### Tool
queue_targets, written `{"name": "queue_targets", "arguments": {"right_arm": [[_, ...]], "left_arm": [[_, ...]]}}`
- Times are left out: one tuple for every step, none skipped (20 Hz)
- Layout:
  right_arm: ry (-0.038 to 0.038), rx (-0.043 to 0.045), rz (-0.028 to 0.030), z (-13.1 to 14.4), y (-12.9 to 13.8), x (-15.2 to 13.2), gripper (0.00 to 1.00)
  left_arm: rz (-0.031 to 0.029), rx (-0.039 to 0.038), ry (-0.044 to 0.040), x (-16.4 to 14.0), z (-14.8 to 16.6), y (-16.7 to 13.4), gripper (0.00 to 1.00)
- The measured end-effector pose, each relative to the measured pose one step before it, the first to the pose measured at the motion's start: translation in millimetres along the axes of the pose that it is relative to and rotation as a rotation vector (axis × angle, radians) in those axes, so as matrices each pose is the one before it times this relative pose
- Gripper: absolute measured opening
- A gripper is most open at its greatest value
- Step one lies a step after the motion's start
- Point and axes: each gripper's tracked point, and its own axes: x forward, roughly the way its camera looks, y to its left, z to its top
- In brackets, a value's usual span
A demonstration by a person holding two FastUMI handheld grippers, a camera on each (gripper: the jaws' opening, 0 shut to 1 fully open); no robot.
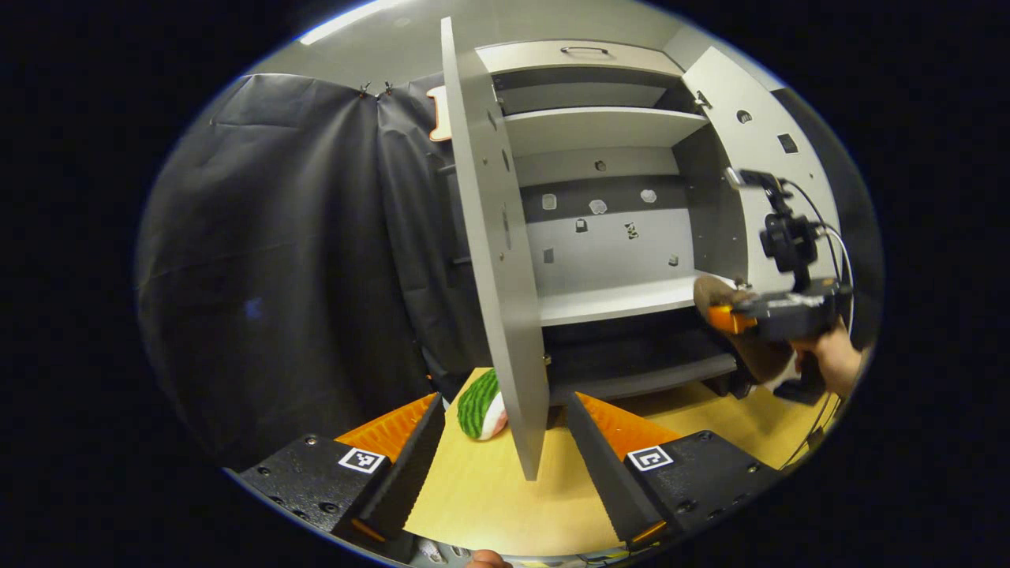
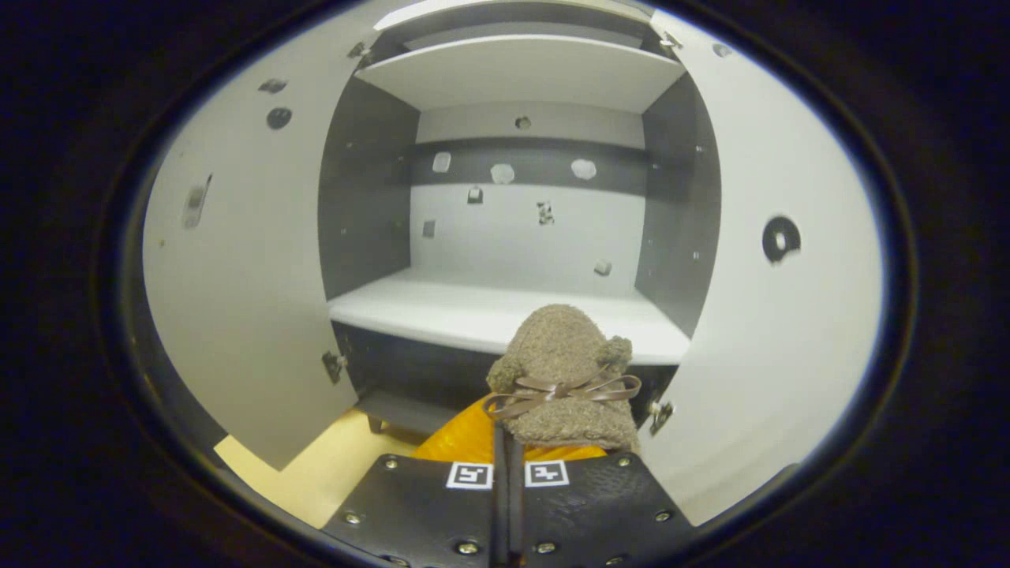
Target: Grab one shoe with the right hand and put it into the shoe cabinet, grab the other shoe with the left hand and put it into the shoe cabinet; then close the right door with the right hand and the left door with the left hand.
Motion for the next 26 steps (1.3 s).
{"name": "queue_targets", "arguments": {"right_arm": [[-0.01953, -0.01490, -0.00725, 19.61, -5.29, 13.02, 0.01], [-0.01513, -0.01431, -0.00770, 17.37, -5.51, 14.54, 0.01], [-0.00682, -0.01387, -0.00970, 14.33, -7.07, 16.28, 0.01], [-0.00795, -0.00642, -0.00640, 11.99, -5.53, 20.80, 0.00], [-0.00495, 0.00652, -0.00118, 8.78, -3.95, 17.25, 0.01], [0.00693, 0.00497, -0.00385, 4.20, -4.22, 21.03, 0.00], [0.00749, 0.00472, -0.00688, 3.71, -4.53, 18.23, 0.01], [0.00544, 0.00411, -0.00751, 3.28, -4.10, 16.62, 0.01], [0.00434, 0.00597, -0.00540, 2.11, -2.08, 16.27, 0.01], [0.01012, 0.00923, -0.00358, -2.10, -1.12, 16.78, 0.00], [0.01677, 0.00810, -0.00496, -3.92, -2.20, 14.51, 0.01], [0.01229, 0.00706, -0.00381, -4.40, -1.89, 11.74, 0.00], [0.01109, 0.00145, -0.00749, -3.39, -1.78, 9.02, 0.01], [0.00968, 0.00166, 0.00007, -4.77, 0.28, 8.98, 0.01], [0.00379, 0.00287, 0.00011, -1.92, -0.14, 6.90, 0.00], [0.01311, 0.00311, -0.00249, -3.60, -1.88, 5.77, 0.00], [0.01363, 0.01268, -0.00395, -3.12, -1.83, 4.46, 0.01], [0.01695, 0.01768, 0.00187, -4.28, -0.80, 2.06, 0.01], [0.01061, 0.01162, -0.00574, -2.03, -1.71, 2.02, 0.02], [0.00762, 0.00923, 0.00151, -1.52, -0.19, 1.60, 0.06], [0.00709, 0.00816, 0.00724, 0.44, 2.36, -2.29, 0.11], [0.00029, -0.00158, -0.00033, 0.28, -0.46, -2.61, 0.13], [0.00561, -0.00469, 0.00136, -0.14, 0.57, -3.28, 0.16], [0.00773, -0.00598, 0.00807, -1.53, 2.02, -5.42, 0.16], [0.00759, -0.00939, 0.00374, -1.17, 1.14, -5.45, 0.19], [0.00443, -0.00773, 0.00056, -0.19, 0.21, -8.27, 0.19]], "left_arm": [[-0.00858, -0.00179, 0.00409, 1.78, -2.20, -4.37, 0.96], [-0.00622, -0.00681, 0.00625, 1.54, -2.06, -5.20, 0.96], [-0.00423, -0.01004, 0.00774, 1.72, -2.66, -3.65, 0.96], [-0.00284, -0.01341, 0.01006, 2.32, -2.44, -4.14, 0.96], [-0.00205, -0.01216, 0.01011, 2.25, -2.86, -3.84, 0.96], [-0.00106, -0.00765, 0.00713, 2.25, -1.78, -5.13, 0.96], [-0.00096, -0.00147, 0.00606, 1.90, -2.93, -3.58, 0.96], [-0.00010, 0.00451, 0.00448, 2.94, -1.41, -3.43, 0.96], [-0.00087, 0.00753, 0.00548, 2.81, -2.70, -4.18, 0.96], [0.00103, 0.00475, 0.01096, 3.28, -2.67, -2.95, 0.96], [0.00018, -0.00243, 0.01433, 2.54, -3.49, -2.87, 0.96], [-0.00377, -0.01082, 0.01572, 3.12, -3.95, -4.93, 0.96], [-0.00313, -0.01124, 0.01448, 1.25, -3.98, -2.90, 0.96], [-0.00116, -0.00881, 0.01424, 1.41, -4.08, -2.47, 0.96], [0.00183, -0.00341, 0.01184, 2.17, -2.67, -1.99, 0.96], [0.00345, -0.00002, 0.00922, 1.83, -2.32, -1.22, 0.96], [0.00368, 0.00071, 0.00535, 1.43, -2.49, -0.40, 0.96], [0.00007, -0.00107, 0.00467, 1.85, -0.85, -0.90, 0.96], [-0.00013, -0.00453, 0.00803, 1.51, -2.06, -1.09, 0.96], [-0.00509, -0.00609, 0.00622, 0.33, -1.32, -1.91, 0.96], [-0.00780, -0.00639, 0.00744, 2.59, -2.43, -2.47, 0.96], [-0.00773, -0.00389, 0.00725, 1.87, -1.84, -2.49, 0.96], [-0.00588, -0.00038, 0.00482, 0.86, -2.15, -1.48, 0.96], [-0.00693, 0.00000, 0.00351, 3.88, -1.59, -1.98, 0.96], [-0.00757, -0.00113, 0.00724, 3.50, -3.20, -1.92, 0.96], [-0.00751, 0.00071, 0.00517, 1.55, -4.57, 0.33, 0.96]]}}
